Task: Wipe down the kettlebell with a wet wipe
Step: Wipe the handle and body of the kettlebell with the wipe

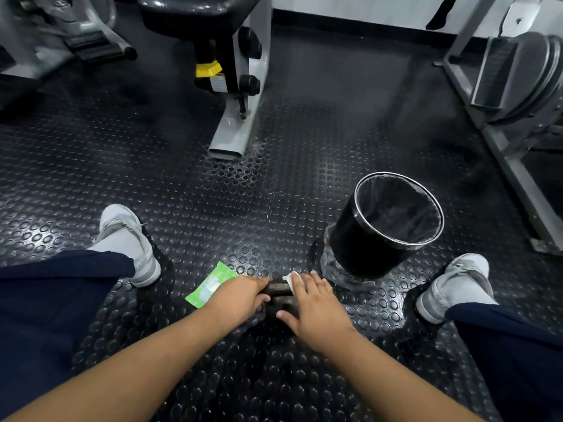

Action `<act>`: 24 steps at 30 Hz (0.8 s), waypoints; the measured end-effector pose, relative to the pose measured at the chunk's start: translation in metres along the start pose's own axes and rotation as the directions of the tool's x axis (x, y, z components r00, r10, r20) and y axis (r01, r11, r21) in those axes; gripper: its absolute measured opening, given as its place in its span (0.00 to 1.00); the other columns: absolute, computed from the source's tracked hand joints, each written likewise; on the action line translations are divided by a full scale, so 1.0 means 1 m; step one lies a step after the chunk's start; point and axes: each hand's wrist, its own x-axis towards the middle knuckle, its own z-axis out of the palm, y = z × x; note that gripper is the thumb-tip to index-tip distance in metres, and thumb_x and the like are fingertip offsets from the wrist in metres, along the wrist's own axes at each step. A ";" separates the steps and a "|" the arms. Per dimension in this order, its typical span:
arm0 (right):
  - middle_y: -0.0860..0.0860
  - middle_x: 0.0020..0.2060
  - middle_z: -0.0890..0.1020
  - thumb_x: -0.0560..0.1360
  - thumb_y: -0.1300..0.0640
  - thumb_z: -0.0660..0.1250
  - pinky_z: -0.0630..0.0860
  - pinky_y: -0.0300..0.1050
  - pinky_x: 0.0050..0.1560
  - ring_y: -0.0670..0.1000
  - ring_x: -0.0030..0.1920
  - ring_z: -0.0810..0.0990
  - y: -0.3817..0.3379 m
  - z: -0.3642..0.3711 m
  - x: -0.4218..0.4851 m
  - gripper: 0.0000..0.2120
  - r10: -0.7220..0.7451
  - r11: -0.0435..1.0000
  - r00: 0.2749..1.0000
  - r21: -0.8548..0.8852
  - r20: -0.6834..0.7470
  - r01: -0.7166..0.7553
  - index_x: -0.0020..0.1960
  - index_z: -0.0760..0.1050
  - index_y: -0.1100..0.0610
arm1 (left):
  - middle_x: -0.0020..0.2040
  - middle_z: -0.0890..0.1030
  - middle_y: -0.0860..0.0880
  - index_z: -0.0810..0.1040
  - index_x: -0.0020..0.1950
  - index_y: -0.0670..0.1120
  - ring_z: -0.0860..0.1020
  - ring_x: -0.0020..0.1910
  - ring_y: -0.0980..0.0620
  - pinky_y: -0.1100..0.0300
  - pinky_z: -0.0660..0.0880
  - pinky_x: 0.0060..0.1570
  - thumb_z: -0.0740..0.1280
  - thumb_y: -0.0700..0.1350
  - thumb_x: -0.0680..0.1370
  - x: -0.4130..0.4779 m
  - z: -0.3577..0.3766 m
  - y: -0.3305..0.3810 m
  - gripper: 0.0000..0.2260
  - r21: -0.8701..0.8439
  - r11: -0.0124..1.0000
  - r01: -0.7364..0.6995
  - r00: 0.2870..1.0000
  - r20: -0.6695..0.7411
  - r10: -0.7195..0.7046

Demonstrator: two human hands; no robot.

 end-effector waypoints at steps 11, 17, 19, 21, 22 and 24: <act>0.55 0.84 0.51 0.82 0.33 0.53 0.40 0.55 0.82 0.56 0.84 0.47 -0.020 0.006 -0.001 0.41 -0.085 0.995 0.996 0.052 -0.030 0.087 0.85 0.45 0.54 | 0.62 0.82 0.50 0.71 0.75 0.56 0.81 0.59 0.48 0.56 0.77 0.55 0.64 0.52 0.82 0.001 0.000 0.002 0.20 -0.014 1.000 0.017 1.000 0.012 -0.017; 0.55 0.69 0.74 0.79 0.26 0.47 0.63 0.55 0.77 0.58 0.71 0.70 -0.001 -0.013 0.016 0.40 0.051 0.998 0.999 0.038 0.002 -0.051 0.74 0.66 0.55 | 0.61 0.82 0.50 0.71 0.75 0.54 0.81 0.57 0.48 0.56 0.75 0.53 0.63 0.53 0.83 0.000 -0.003 0.003 0.19 0.002 1.000 0.030 0.999 0.032 -0.030; 0.58 0.67 0.76 0.76 0.23 0.41 0.65 0.57 0.74 0.60 0.69 0.72 -0.014 -0.021 0.025 0.46 0.050 0.998 0.997 0.029 0.057 -0.052 0.72 0.69 0.57 | 0.56 0.83 0.50 0.74 0.70 0.54 0.81 0.51 0.48 0.56 0.76 0.47 0.64 0.48 0.81 -0.002 -0.007 0.005 0.17 -0.022 0.999 0.034 0.998 0.051 -0.032; 0.59 0.68 0.75 0.78 0.25 0.41 0.63 0.58 0.75 0.61 0.70 0.71 -0.026 -0.018 0.028 0.44 -0.009 0.999 0.998 0.034 0.055 0.007 0.73 0.68 0.57 | 0.50 0.83 0.51 0.77 0.65 0.55 0.81 0.46 0.48 0.57 0.76 0.42 0.64 0.46 0.78 -0.003 -0.010 0.005 0.16 -0.063 0.997 0.033 0.997 0.066 -0.029; 0.58 0.69 0.75 0.79 0.26 0.42 0.61 0.58 0.76 0.60 0.71 0.70 -0.028 -0.014 0.028 0.42 -0.037 0.998 0.999 0.053 0.034 0.035 0.74 0.67 0.56 | 0.49 0.83 0.51 0.77 0.64 0.55 0.81 0.45 0.49 0.57 0.76 0.41 0.64 0.46 0.77 -0.004 -0.011 0.005 0.15 -0.074 0.997 0.025 0.998 0.066 -0.020; 0.56 0.71 0.73 0.78 0.25 0.41 0.59 0.57 0.78 0.58 0.73 0.69 -0.023 -0.007 0.021 0.43 -0.064 0.993 0.998 0.094 -0.008 0.064 0.77 0.66 0.55 | 0.51 0.84 0.51 0.77 0.64 0.55 0.81 0.48 0.49 0.57 0.77 0.44 0.64 0.49 0.79 -0.003 -0.010 0.005 0.14 -0.075 0.997 0.012 0.999 0.054 -0.008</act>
